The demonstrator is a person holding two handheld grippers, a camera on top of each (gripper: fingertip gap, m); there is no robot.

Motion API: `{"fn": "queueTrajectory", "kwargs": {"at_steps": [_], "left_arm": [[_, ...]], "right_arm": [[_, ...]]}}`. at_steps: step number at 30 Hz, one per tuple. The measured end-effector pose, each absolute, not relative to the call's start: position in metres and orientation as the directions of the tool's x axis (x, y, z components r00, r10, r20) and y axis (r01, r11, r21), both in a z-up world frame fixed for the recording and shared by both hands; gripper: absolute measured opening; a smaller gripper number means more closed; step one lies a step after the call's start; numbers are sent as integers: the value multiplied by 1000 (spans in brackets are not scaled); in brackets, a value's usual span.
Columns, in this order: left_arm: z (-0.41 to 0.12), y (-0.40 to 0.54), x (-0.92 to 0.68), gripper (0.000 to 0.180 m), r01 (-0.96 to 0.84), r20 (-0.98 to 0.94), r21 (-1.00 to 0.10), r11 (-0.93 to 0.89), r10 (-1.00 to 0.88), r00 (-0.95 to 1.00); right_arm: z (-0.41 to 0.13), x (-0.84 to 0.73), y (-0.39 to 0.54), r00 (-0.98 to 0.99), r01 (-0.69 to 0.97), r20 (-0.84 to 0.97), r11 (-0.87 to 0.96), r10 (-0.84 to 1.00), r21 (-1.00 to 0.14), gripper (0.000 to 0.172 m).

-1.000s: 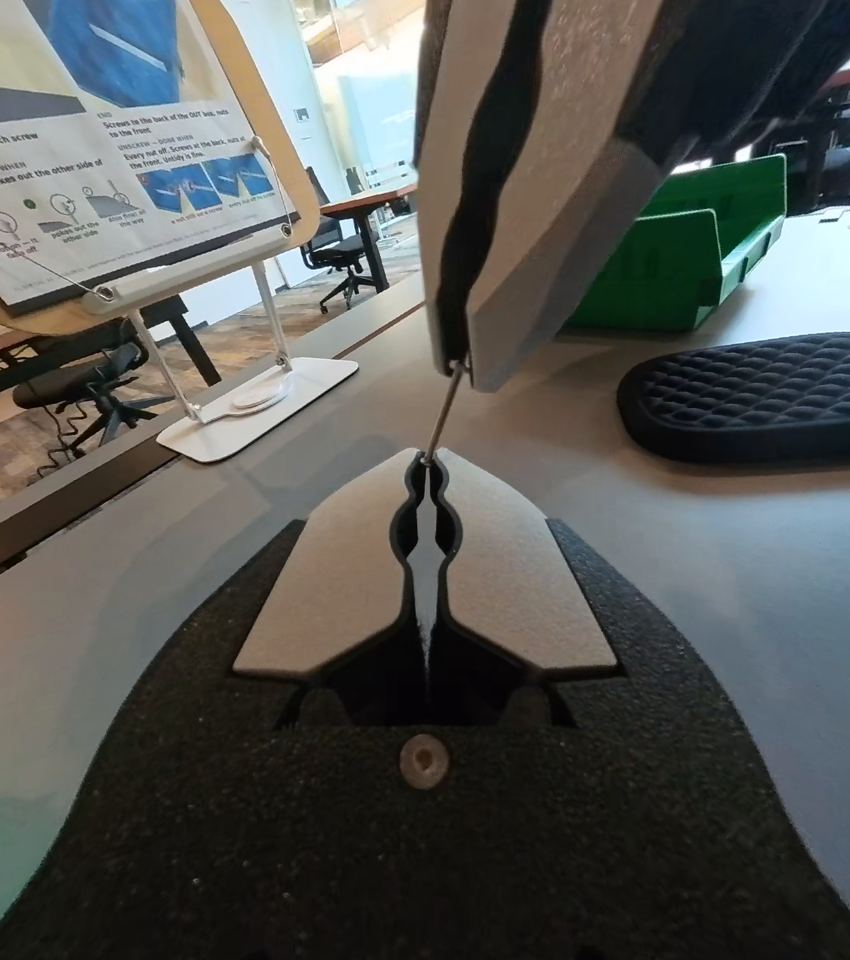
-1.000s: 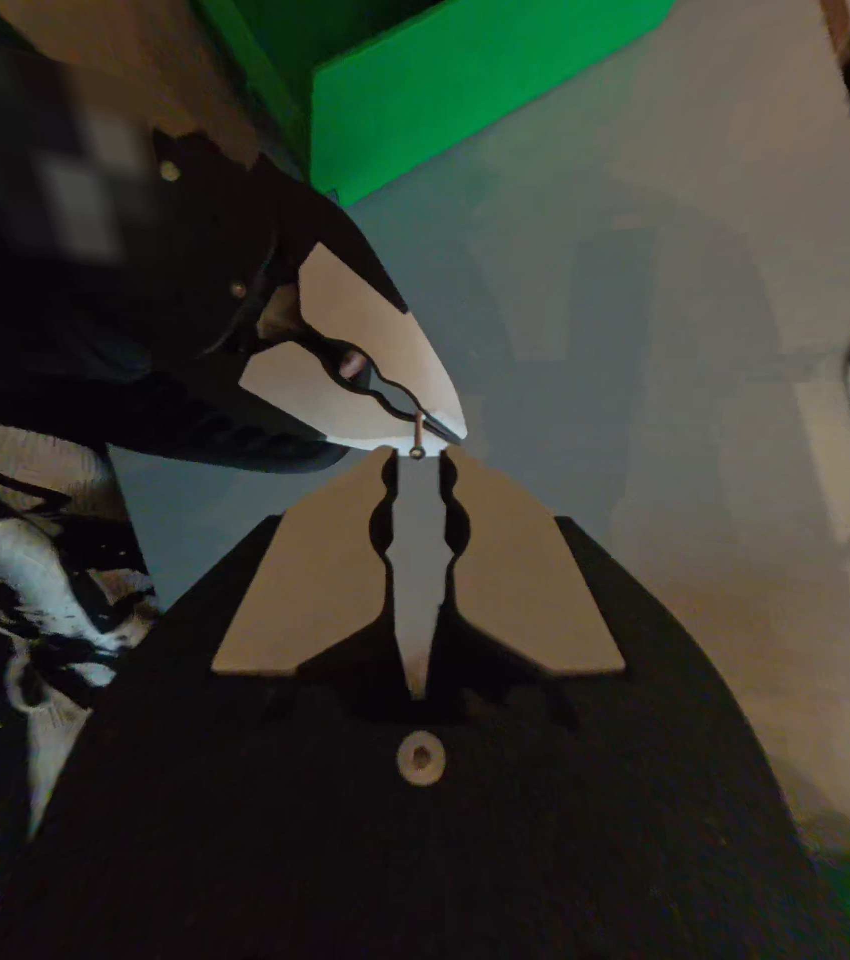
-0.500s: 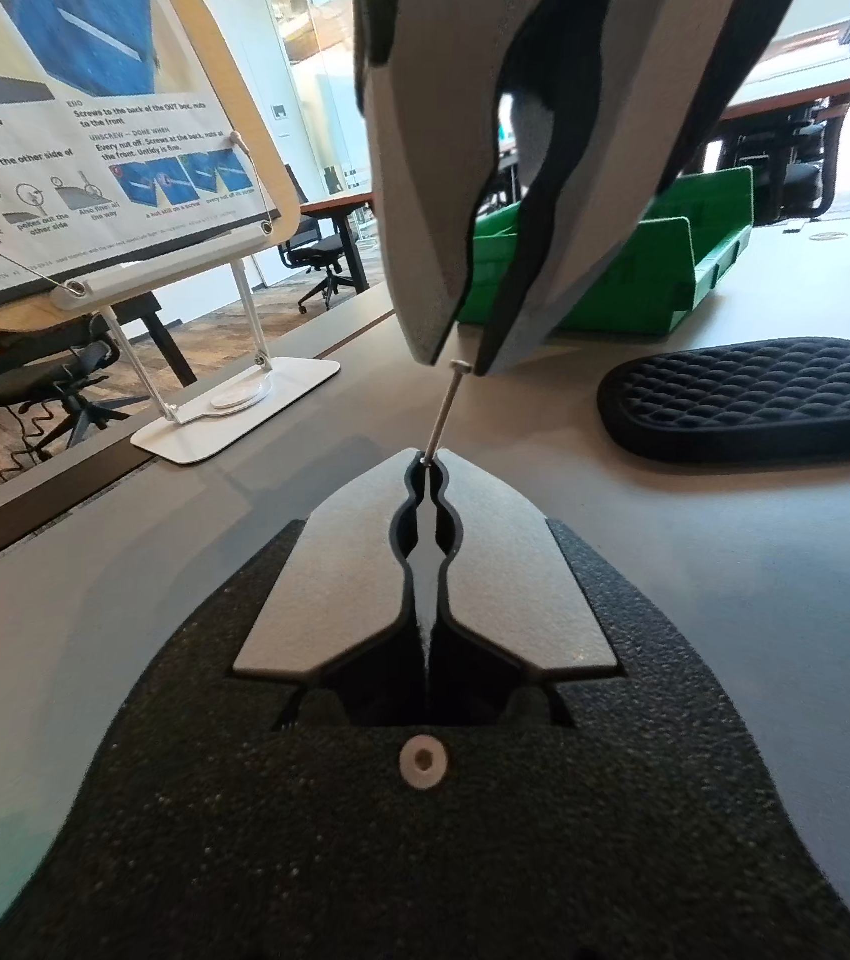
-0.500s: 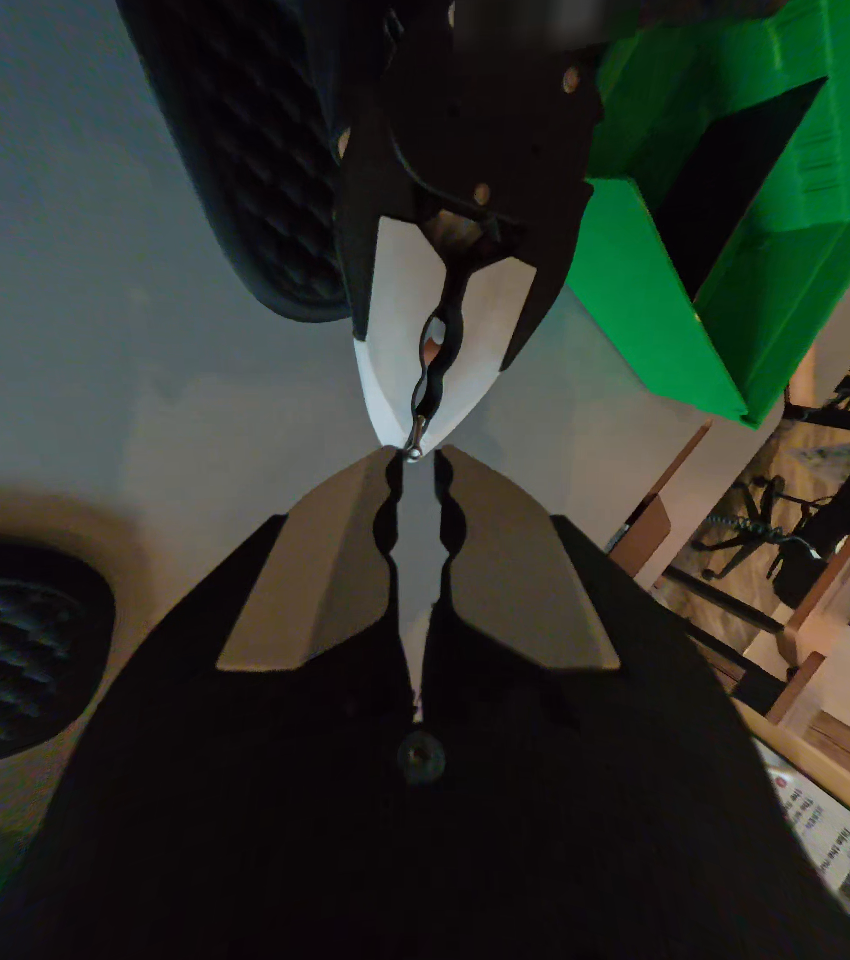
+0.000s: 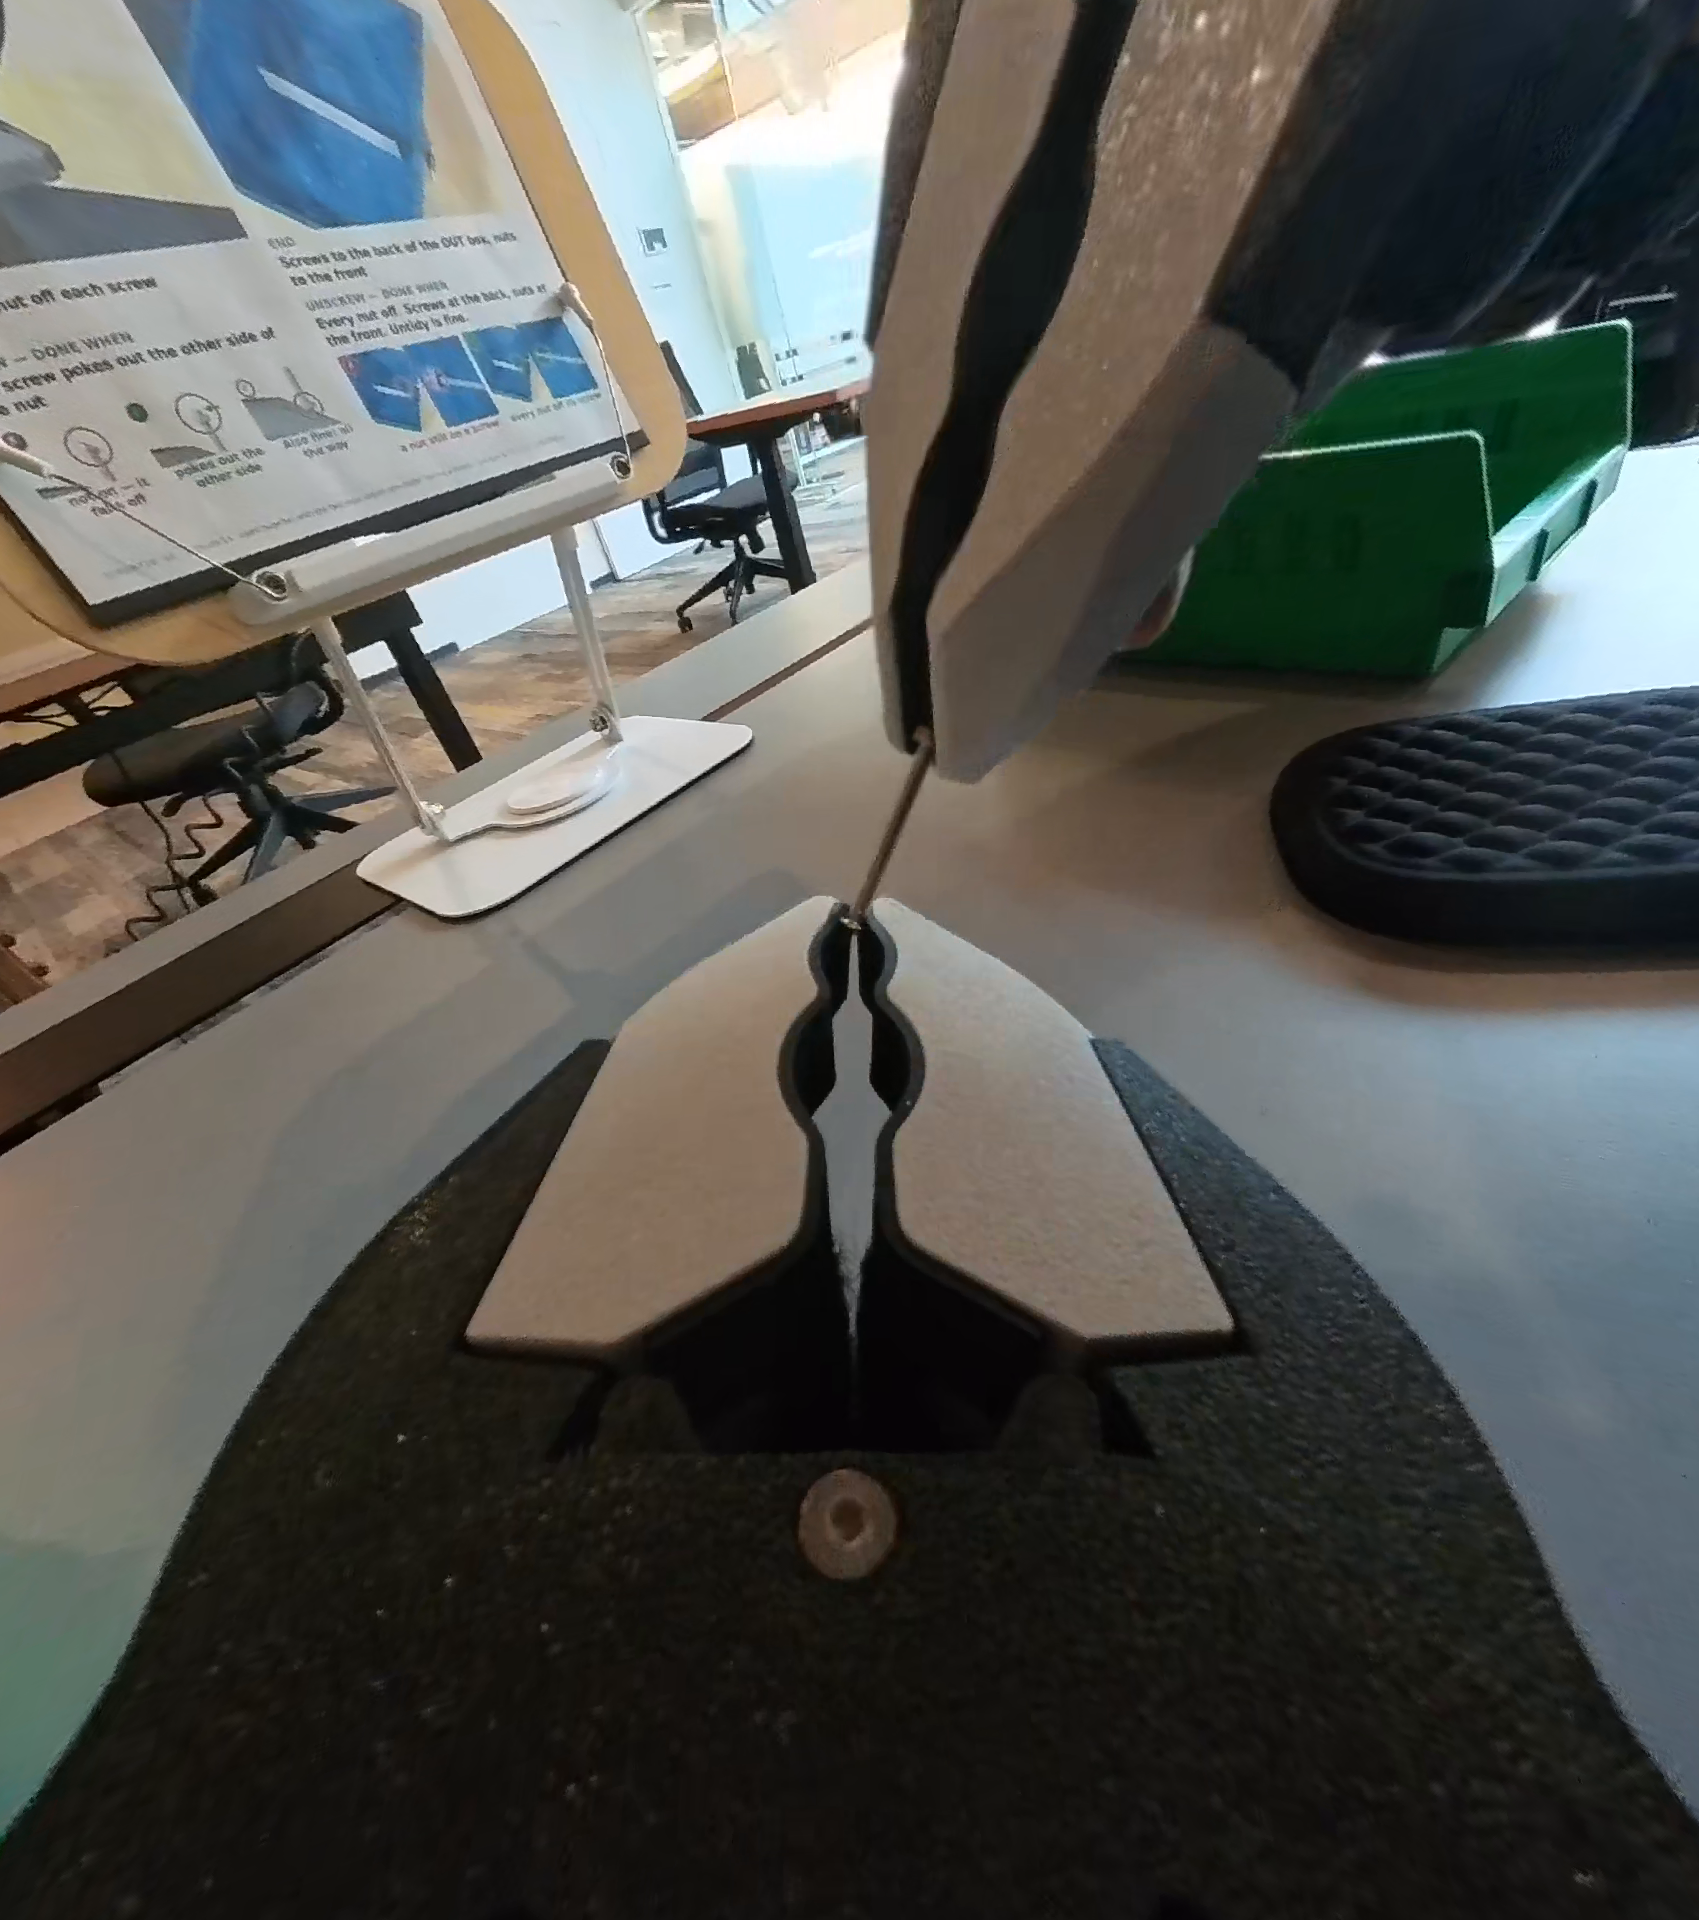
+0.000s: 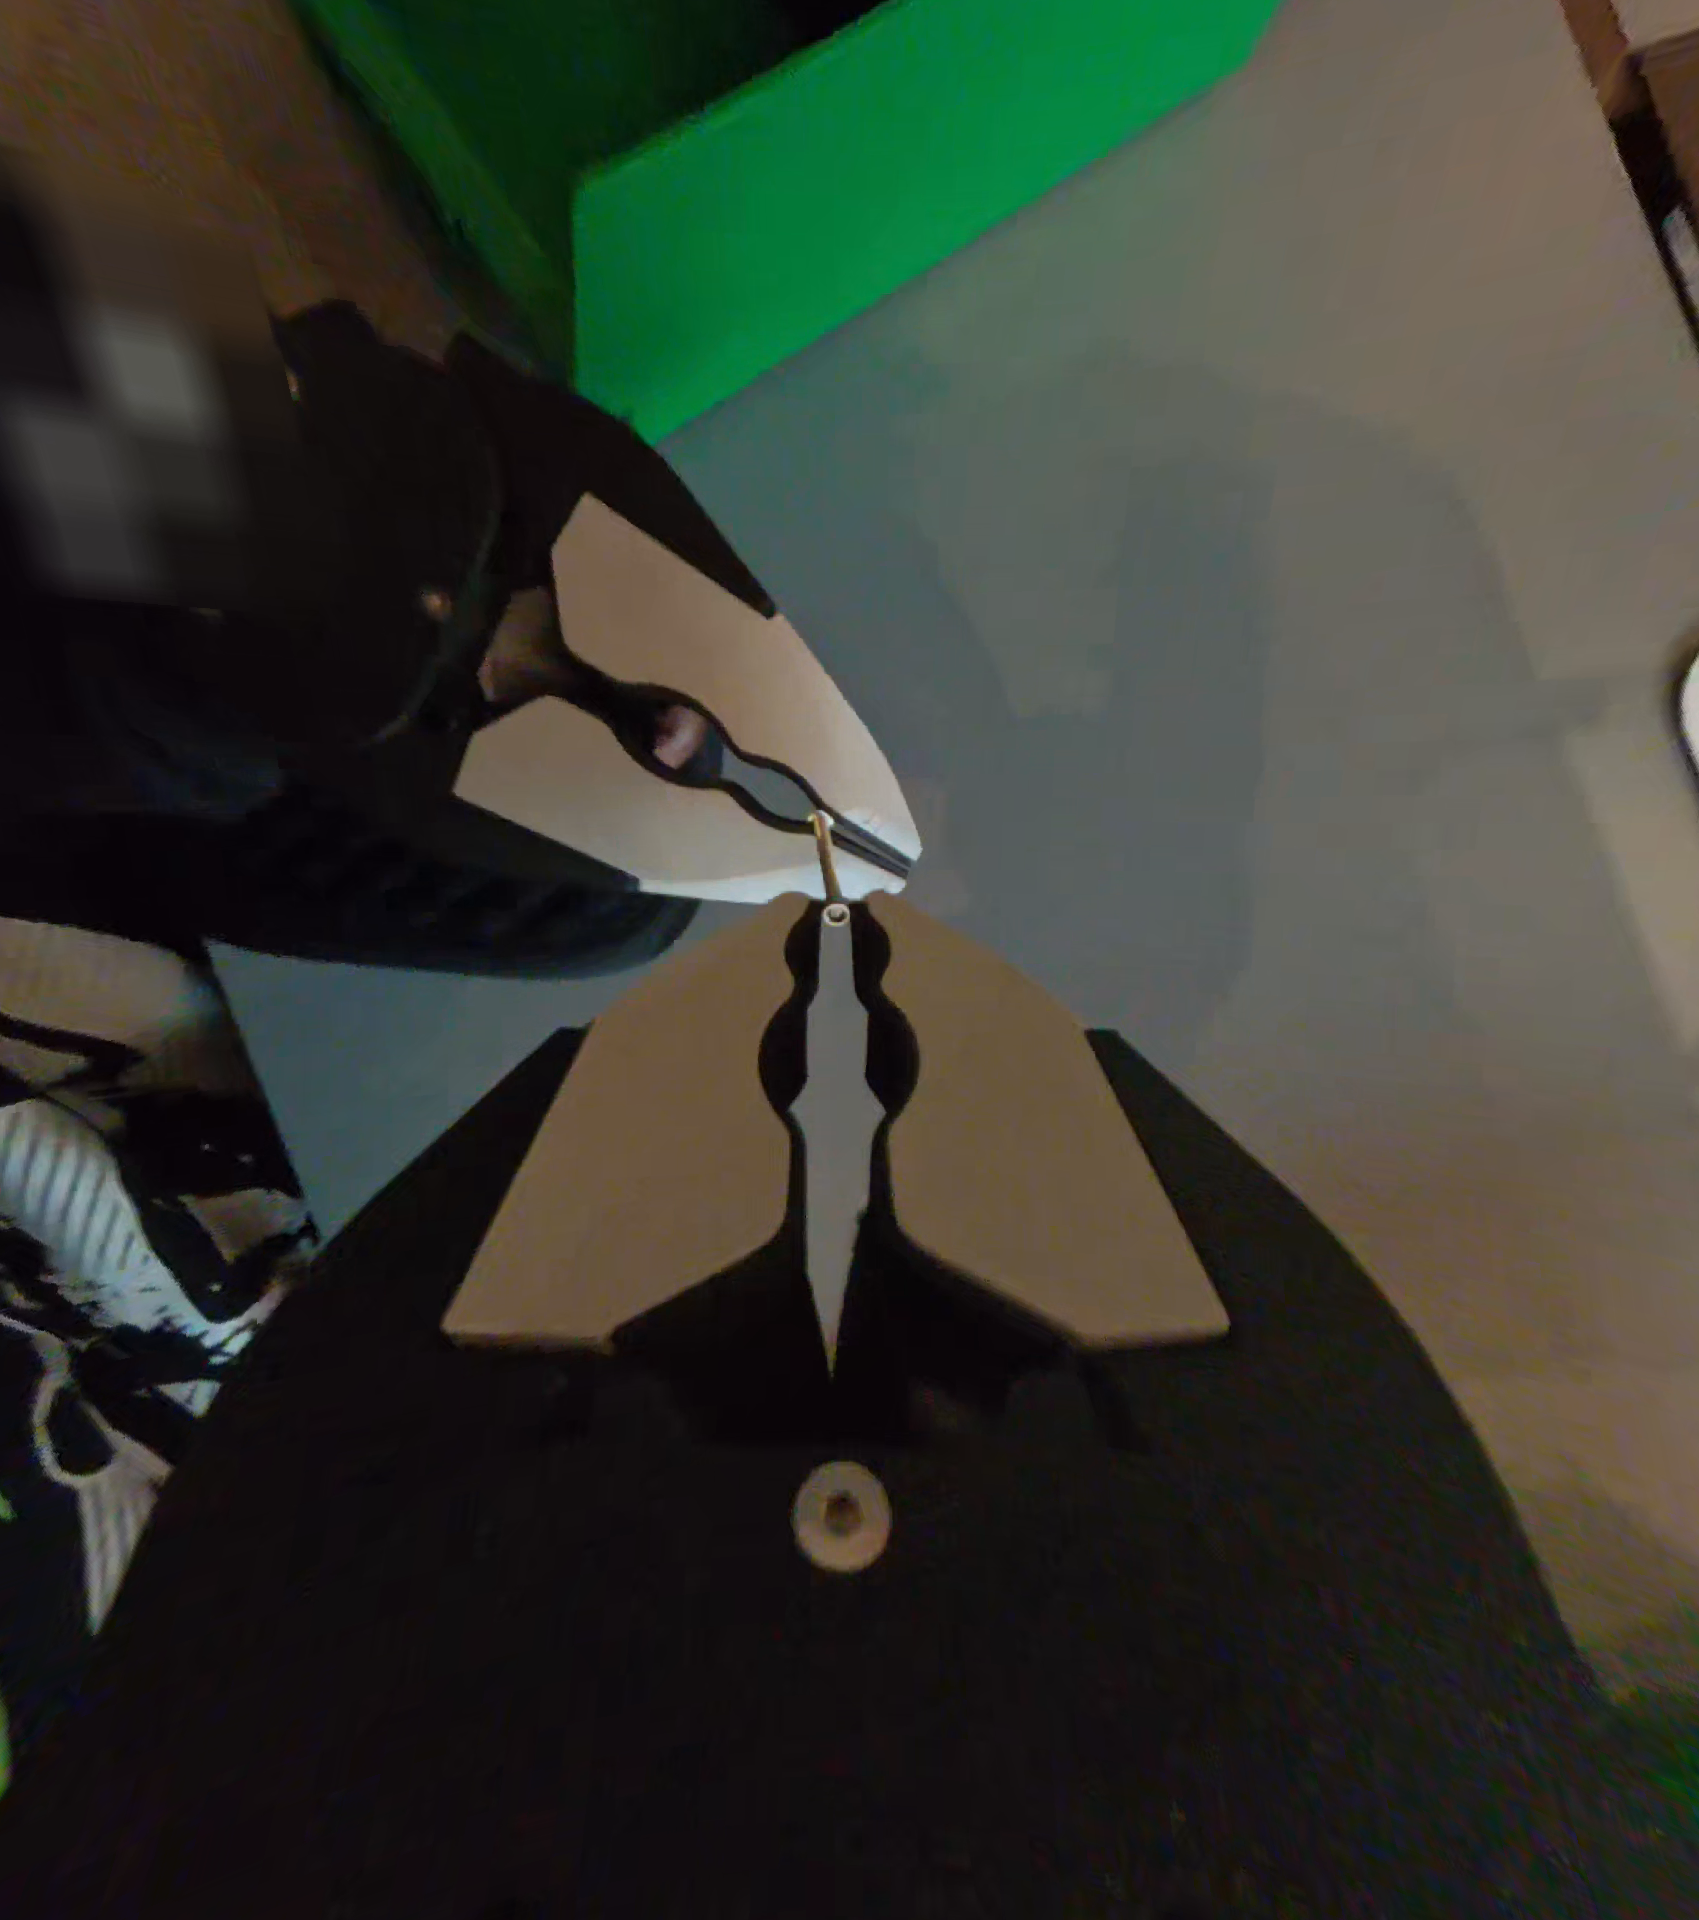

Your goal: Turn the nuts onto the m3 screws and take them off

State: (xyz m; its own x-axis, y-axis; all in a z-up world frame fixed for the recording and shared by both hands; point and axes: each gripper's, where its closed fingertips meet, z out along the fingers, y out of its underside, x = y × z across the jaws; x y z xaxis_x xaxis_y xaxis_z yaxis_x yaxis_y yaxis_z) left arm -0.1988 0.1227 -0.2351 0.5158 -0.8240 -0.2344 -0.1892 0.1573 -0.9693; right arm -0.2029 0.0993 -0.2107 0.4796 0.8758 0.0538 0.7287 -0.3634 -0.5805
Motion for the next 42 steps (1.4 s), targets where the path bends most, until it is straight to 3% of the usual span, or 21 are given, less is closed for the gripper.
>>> {"fn": "queueTrajectory", "kwargs": {"at_steps": [2, 4, 7, 9, 14, 18, 24, 28, 31, 34, 36, 39, 42], "left_arm": [[-235, 122, -199, 0, -188, -232, -970, 156, -827, 512], [-235, 122, -199, 0, -184, -228, -971, 154, -830, 508], [-235, 121, -198, 0, -181, -222, -972, 149, -835, 503], [-236, 121, -198, 0, -182, -222, -972, 149, -839, 498], [-236, 120, -198, 0, -180, -218, -973, 147, -843, 492], [-236, 121, -199, 0, -176, -213, -974, 143, -841, 497], [-228, 124, -204, 0, -174, -251, -967, 185, -797, 549], [-229, 126, -206, 0, -259, -359, -932, 252, -734, 576], [-229, 125, -205, 0, -300, -414, -909, 289, -706, 574], [-231, 123, -203, 0, -292, -403, -914, 282, -723, 561], [-231, 122, -201, 0, -255, -358, -932, 256, -757, 547], [-227, 117, -200, 0, -117, -190, -981, 152, -848, 495], [-221, 115, -202, 0, 28, -8, -999, 23, -904, 426]], "right_arm": [[-207, -205, 100, 395, 766, 91, -273, 914, -582, 16], [-201, -205, 101, 186, 833, 229, -29, 955, -553, 26], [-198, -204, 95, -231, 824, 449, 418, 863, -382, 29], [-201, -205, 93, -425, 751, 524, 611, 738, -252, 27], [-208, -210, 99, -528, 692, 540, 700, 656, -174, 12], [-209, -211, 98, -449, 745, 509, 622, 734, -241, 5], [-204, -212, 103, 135, 831, 315, 66, 939, -553, 4], [-210, -206, 101, 494, 682, 37, -361, 869, -636, 4], [-210, -205, 99, 629, 517, -166, -568, 759, -640, 4], [-209, -206, 96, 604, 521, -184, -559, 776, -646, 8], [-203, -207, 95, 517, 585, -111, -445, 849, -678, 29], [-190, -205, 94, 387, 633, 14, -254, 922, -731, 42], [-179, -206, 88, 350, 545, 98, -117, 932, -831, 56]]}}
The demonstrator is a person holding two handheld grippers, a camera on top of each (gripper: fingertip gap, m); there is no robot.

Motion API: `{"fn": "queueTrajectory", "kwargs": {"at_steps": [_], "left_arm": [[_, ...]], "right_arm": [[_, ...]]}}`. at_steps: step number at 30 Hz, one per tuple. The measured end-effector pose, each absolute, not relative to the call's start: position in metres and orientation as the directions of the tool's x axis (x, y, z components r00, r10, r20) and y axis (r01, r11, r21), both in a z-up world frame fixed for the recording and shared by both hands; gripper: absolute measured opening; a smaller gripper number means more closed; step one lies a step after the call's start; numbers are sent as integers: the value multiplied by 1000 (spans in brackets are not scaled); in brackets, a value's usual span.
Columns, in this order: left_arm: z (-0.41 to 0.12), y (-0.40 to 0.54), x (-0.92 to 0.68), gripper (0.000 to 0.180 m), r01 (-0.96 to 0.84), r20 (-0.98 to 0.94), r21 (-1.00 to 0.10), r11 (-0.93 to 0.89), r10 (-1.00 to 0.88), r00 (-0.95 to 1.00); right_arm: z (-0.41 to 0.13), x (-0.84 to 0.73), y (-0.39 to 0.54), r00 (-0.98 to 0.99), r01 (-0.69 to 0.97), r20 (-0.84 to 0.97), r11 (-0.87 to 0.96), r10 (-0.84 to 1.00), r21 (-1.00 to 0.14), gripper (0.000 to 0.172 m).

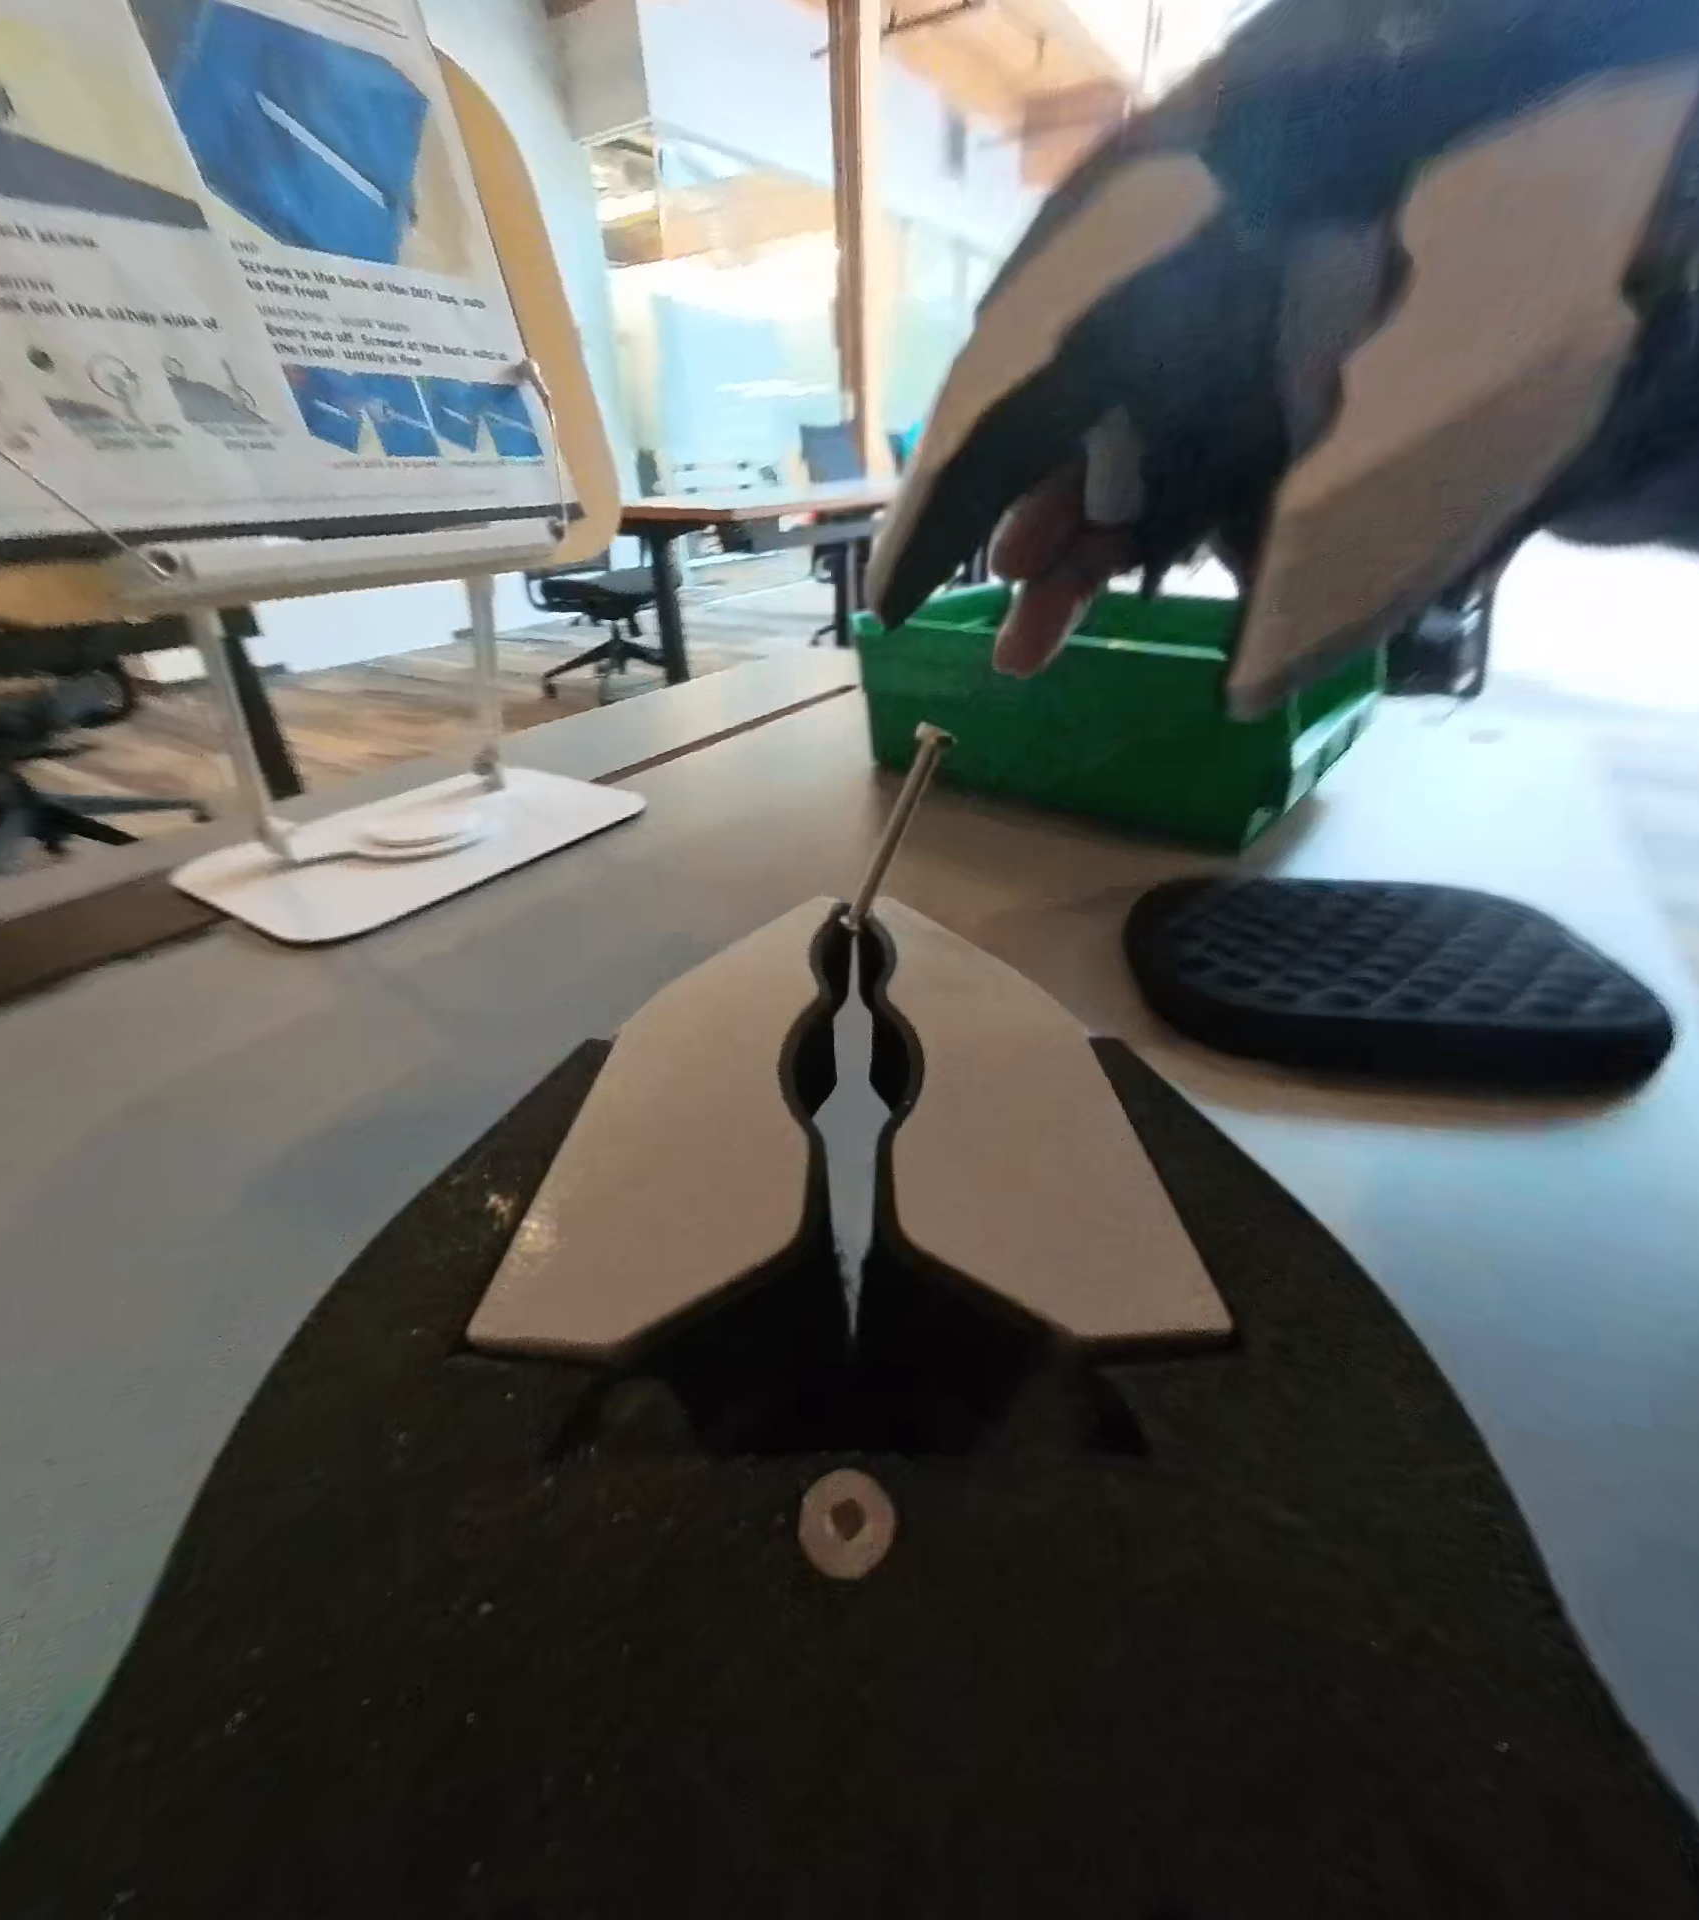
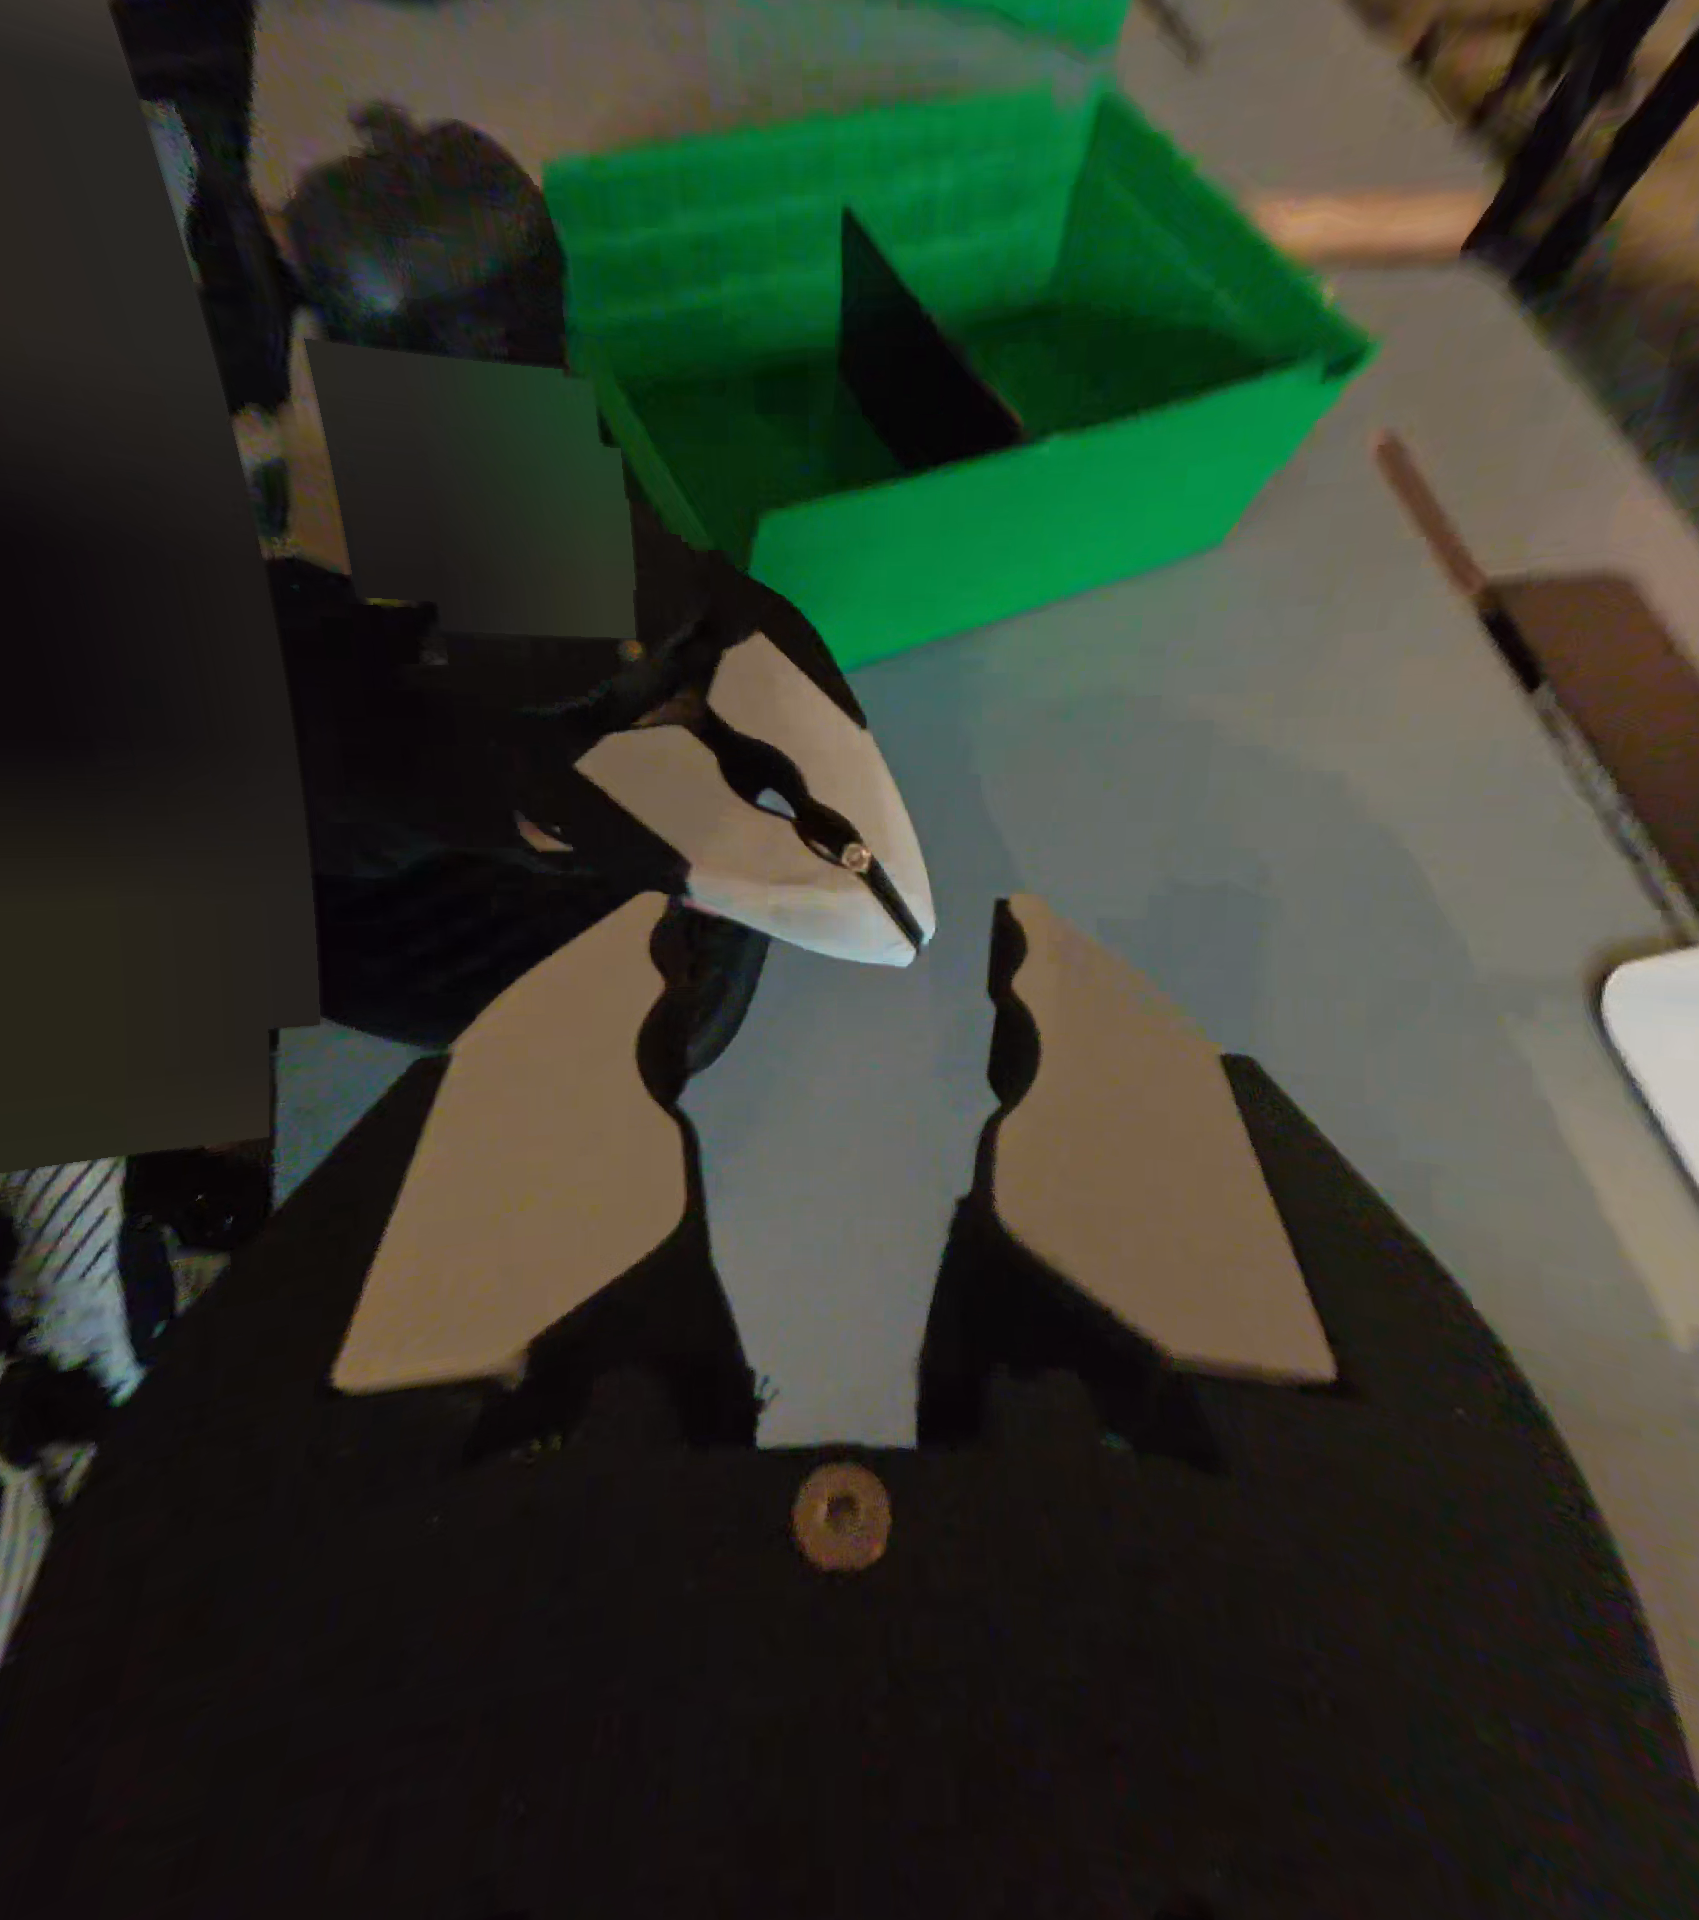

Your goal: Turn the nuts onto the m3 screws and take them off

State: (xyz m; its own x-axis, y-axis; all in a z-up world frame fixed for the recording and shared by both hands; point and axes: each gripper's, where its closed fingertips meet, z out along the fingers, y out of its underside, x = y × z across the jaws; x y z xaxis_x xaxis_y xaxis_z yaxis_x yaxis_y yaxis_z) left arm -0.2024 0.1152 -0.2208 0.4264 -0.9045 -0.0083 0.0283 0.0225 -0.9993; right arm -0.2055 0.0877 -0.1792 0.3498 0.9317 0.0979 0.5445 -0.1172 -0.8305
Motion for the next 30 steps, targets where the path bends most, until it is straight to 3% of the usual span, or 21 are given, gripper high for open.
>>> {"fn": "queueTrajectory", "kwargs": {"at_steps": [3, 6, 9, 14, 30], "left_arm": [[-220, 117, -203, 0, 87, 88, -994, -59, -918, 388], [-222, 118, -202, 0, 80, 101, -994, -75, -914, 393], [-225, 121, -202, 0, 74, 112, -993, -89, -904, 414], [-228, 126, -202, 0, 68, 134, -991, -116, -889, 438], [-230, 140, -210, 0, 99, 198, -980, -171, -838, 508]], "right_arm": [[-174, -219, 80, 397, 318, 89, -46, 914, -947, 72], [-183, -235, 81, 464, 161, 81, 6, 882, -987, 92], [-189, -243, 89, 551, 102, 104, 57, 828, -993, 96], [-189, -256, 92, 550, -70, -85, -55, 831, -996, 96], [-187, -261, 92, 590, -160, -138, -53, 796, -986, 96]]}}
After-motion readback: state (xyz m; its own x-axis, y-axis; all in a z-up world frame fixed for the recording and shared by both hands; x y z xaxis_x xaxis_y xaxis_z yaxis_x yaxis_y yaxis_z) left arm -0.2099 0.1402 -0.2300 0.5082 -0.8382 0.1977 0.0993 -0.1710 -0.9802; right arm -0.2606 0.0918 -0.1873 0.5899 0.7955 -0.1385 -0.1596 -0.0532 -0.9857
